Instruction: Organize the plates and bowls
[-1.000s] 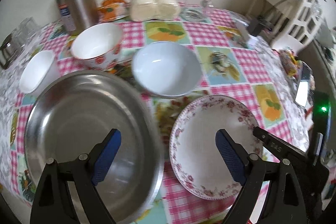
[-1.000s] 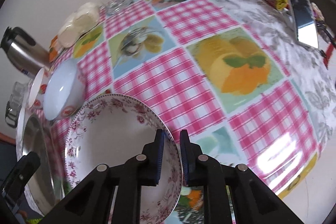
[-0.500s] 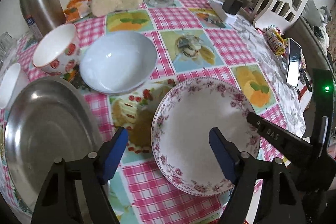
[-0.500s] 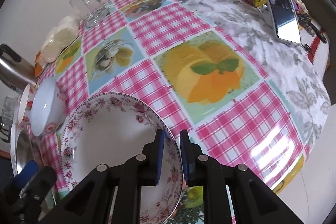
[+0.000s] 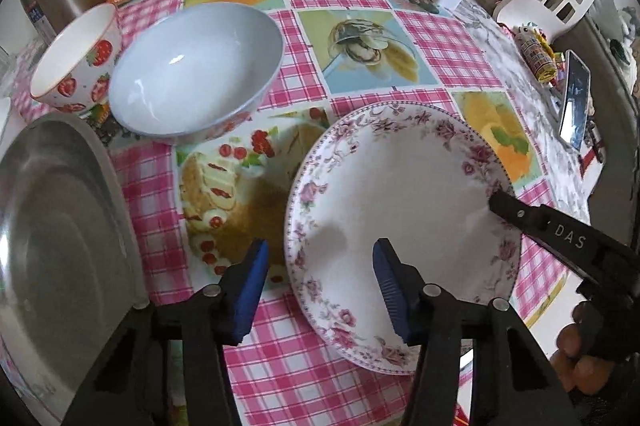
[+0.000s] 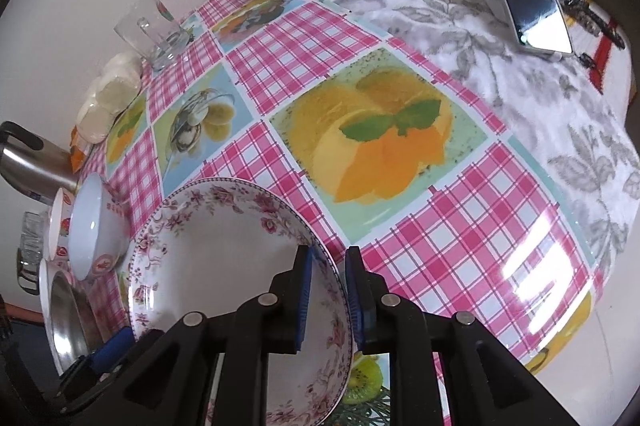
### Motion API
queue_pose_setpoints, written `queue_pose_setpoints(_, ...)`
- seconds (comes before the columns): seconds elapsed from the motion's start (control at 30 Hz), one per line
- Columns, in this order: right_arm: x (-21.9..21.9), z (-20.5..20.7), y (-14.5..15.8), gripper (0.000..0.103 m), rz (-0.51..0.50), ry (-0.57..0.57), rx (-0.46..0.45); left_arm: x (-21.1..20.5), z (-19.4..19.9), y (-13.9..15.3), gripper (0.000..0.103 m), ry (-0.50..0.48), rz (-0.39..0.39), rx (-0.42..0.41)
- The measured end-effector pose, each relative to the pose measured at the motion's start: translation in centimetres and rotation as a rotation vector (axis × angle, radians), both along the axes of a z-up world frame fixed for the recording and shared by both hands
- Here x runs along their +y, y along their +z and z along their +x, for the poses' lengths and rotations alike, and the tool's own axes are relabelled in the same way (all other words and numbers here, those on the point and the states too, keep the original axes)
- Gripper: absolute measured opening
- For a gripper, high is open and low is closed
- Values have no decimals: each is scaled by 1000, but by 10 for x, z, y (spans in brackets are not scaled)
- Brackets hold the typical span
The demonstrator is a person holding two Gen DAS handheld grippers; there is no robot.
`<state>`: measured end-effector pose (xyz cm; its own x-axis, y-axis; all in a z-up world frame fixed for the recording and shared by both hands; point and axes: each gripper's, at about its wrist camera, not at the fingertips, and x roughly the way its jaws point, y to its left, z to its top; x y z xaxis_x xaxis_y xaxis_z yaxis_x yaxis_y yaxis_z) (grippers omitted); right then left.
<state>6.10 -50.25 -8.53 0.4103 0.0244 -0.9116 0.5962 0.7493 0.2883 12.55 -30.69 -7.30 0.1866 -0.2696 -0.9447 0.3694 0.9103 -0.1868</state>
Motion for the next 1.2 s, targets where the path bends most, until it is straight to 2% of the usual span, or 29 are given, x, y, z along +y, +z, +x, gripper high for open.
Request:
queue_pose_setpoints(0.2, -8, -8, -9, 21, 104, -17, -27, -4, 3, -12, 43, -4, 6, 27)
queue_pose_setpoints(0.4, -10, -12, -11, 20, 135, -34, -49, 0, 5, -18, 36, 16, -13, 35)
queue_pose_setpoints(0.73, -9, -11, -11, 20, 108, -32, -68, 15, 8, -17, 27, 57, -83, 43)
queue_pose_setpoints(0.9, -7, -8, -11, 20, 94, -23, -73, 15, 8, -18, 24, 61, -92, 43)
queue_pose_setpoints(1.2, -8, -8, -9, 17, 106, -20, -51, 24, 8, -5, 23, 71, -137, 31)
